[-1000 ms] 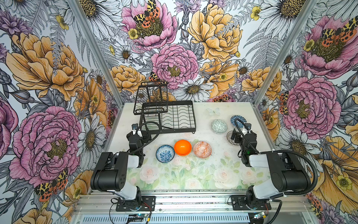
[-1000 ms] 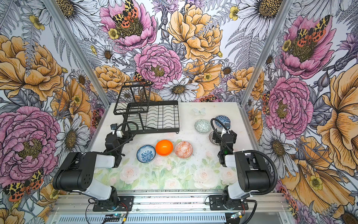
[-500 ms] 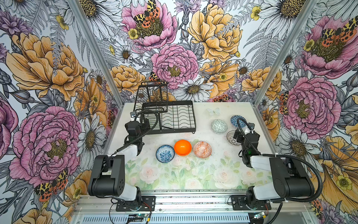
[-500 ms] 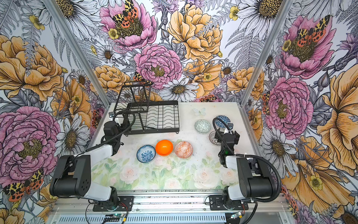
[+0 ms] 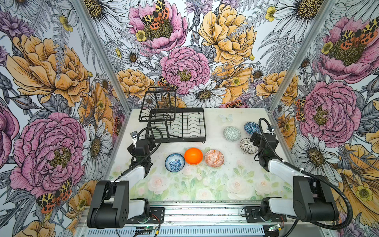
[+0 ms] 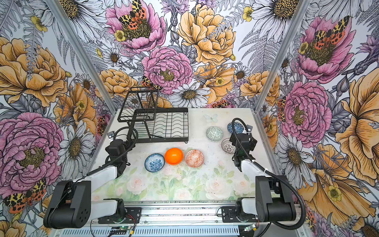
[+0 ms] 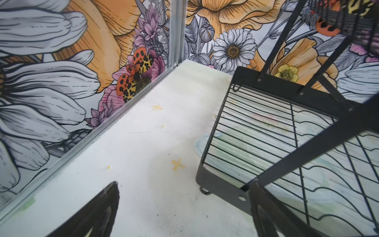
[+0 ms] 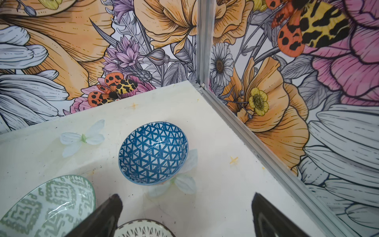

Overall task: Load bowls into a dish rack
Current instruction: Pick up the bowl from the center of the table.

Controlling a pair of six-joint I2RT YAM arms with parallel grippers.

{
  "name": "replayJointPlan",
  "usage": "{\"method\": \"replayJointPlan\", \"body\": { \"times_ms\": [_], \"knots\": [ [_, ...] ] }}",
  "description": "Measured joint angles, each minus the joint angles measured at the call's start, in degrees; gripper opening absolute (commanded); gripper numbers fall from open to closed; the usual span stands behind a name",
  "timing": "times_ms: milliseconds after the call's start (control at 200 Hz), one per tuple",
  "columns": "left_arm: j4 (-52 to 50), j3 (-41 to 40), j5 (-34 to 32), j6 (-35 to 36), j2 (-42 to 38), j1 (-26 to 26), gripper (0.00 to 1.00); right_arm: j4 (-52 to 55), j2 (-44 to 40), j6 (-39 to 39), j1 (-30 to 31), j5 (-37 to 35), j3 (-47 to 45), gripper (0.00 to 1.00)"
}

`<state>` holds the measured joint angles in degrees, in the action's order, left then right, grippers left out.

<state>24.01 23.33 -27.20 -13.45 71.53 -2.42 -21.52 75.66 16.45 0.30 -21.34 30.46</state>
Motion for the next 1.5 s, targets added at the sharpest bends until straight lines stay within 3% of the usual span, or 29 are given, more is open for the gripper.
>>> {"method": "replayJointPlan", "body": {
  "times_ms": [260,605,771,906,1191,1301,1496],
  "knots": [
    [-3.67,-0.96,-10.54,-0.02,-5.49,-7.58,0.99,2.8,0.48,0.26,0.0,1.07,0.13,0.99],
    [-6.54,-5.68,-28.46,4.57,-18.78,-22.45,0.99,6.95,-0.02,0.26,0.52,0.98,0.48,0.99],
    [-6.03,-5.92,-30.71,8.61,-23.1,-27.56,0.99,11.1,-2.38,0.57,1.55,1.18,2.49,1.0],
    [-6.19,-5.16,-28.17,9.14,-23.69,-29.27,0.99,14.23,-4.17,0.72,2.23,1.77,4.96,0.99],
    [-6.27,4.13,-21.92,14.12,-10.47,-38.6,0.99,20.06,-9.38,0.7,3.89,3.19,6.14,0.99],
    [-6.25,10.99,-20.06,17.09,-1.36,-44.09,0.99,21.46,-9.73,0.72,4.28,3.63,6.14,0.99],
    [-6.23,23.52,-18.14,21.53,14.34,-49.4,0.99,23.26,-9.77,0.72,4.31,4.13,6.14,0.99]
  ]
}}
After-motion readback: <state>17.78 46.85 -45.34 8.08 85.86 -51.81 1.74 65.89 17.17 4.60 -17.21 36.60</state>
